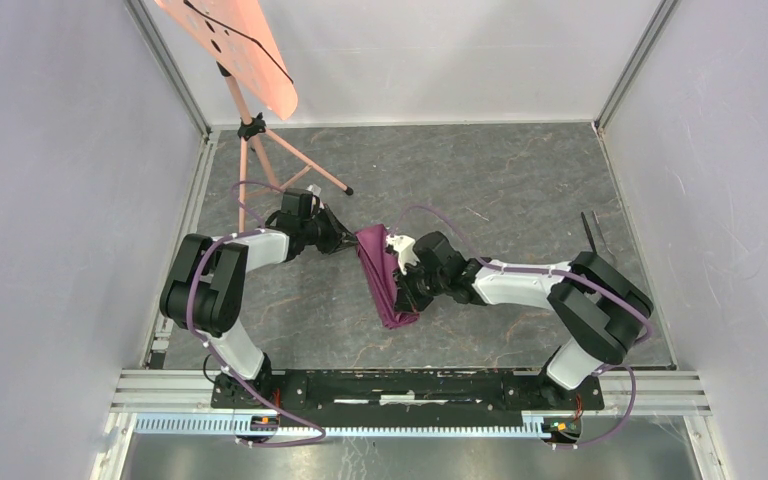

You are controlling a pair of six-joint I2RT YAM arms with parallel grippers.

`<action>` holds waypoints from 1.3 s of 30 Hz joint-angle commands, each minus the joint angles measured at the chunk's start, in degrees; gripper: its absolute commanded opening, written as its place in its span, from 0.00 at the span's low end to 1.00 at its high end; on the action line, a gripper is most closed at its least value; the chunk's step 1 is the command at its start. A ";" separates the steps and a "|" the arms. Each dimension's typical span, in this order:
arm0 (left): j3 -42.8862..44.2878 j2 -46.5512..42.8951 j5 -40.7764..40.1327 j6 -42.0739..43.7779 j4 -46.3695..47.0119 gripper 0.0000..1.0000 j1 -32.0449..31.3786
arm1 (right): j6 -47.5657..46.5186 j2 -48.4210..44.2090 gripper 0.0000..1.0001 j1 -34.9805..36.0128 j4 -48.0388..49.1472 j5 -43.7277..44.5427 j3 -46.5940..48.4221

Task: Fold the napkin into a case and place the utensils inside
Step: Stuff the smaller-rectangle-folded napkin at the center of the board.

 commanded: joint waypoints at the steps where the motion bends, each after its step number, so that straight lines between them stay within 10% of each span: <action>1: 1.79 -1.28 0.97 -0.44 1.33 0.10 0.21 | 0.21 -0.61 0.18 0.53 0.38 0.90 4.46; 9: 1.00 -1.66 1.58 -0.44 1.23 0.10 0.16 | -5.36 1.66 0.54 0.36 -2.39 11.01 17.24; 39: 2.36 -2.77 2.50 -0.62 -0.46 0.09 0.25 | -10.74 21.90 0.50 0.54 -0.45 20.95 33.40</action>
